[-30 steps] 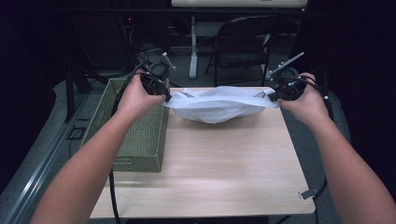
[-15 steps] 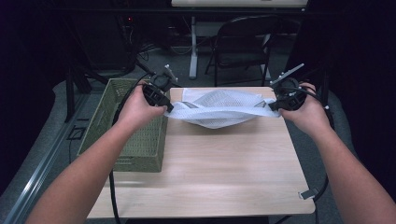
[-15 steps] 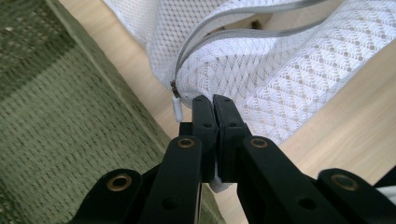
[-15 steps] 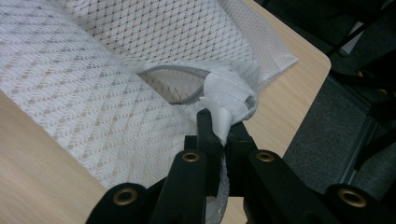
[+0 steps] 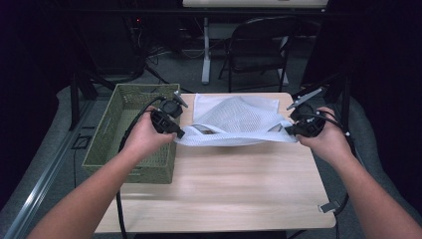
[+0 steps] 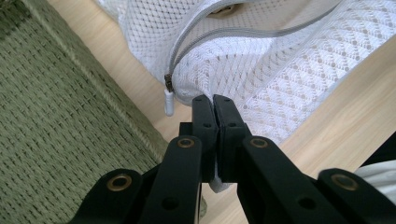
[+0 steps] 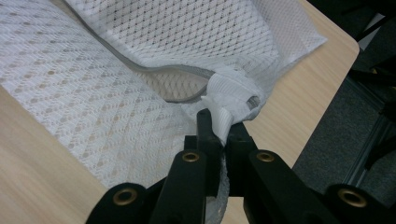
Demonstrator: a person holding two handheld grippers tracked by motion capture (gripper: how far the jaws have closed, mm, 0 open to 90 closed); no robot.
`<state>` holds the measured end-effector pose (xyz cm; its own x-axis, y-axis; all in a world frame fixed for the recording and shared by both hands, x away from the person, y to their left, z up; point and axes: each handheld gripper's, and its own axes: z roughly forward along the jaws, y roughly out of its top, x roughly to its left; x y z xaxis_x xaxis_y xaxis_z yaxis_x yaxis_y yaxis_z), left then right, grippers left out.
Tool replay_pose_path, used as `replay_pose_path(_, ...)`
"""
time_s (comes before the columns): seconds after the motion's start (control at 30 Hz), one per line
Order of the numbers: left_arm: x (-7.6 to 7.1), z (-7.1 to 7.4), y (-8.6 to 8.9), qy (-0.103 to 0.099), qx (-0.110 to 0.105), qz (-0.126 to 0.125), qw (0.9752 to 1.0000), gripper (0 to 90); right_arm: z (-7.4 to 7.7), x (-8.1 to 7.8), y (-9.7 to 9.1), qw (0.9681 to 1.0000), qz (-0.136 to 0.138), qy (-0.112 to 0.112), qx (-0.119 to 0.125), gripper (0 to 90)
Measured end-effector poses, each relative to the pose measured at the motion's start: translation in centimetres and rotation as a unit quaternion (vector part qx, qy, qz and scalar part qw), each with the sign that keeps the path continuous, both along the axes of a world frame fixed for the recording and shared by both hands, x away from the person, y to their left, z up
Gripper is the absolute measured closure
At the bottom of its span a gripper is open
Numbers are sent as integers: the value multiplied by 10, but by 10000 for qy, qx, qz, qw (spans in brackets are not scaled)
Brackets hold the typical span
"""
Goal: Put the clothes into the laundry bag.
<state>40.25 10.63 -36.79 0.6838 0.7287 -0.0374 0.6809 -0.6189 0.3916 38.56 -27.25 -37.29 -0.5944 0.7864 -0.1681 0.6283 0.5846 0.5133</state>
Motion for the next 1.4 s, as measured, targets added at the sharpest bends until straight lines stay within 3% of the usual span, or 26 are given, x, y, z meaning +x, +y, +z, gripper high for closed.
replay_pose_path(0.23, -15, -15, 1, -57, -34, -28, 10000, 886, -12, -14, 0, 10000, 37, -36, 37, 881)
replay_pose_path(0.33, -23, -24, 3, 12, -87, -45, 10000, 886, -19, -20, -1, 10000, 43, -33, 75, 881)
replay_pose_path(0.6, -40, -44, 3, -23, -54, -114, 9999, 887, -36, -43, 2, 9997, 161, -176, -16, 880)
replay_pose_path(0.83, -60, -68, 0, -66, -51, -241, 9997, 886, -58, -55, 2, 9996, 83, -215, -152, 880)
replay_pose_path(0.97, -67, -83, 0, -78, -43, -245, 9997, 886, -70, -61, 1, 9999, 63, -144, -60, 880)
replay_pose_path(1.13, -72, -98, 3, -10, -47, -221, 9997, 886, -81, -68, -3, 9997, -1, -17, 231, 878)
replay_pose_path(1.4, -75, -115, 11, 137, -256, -117, 9995, 885, -96, -72, -4, 9987, -92, 139, 475, 878)
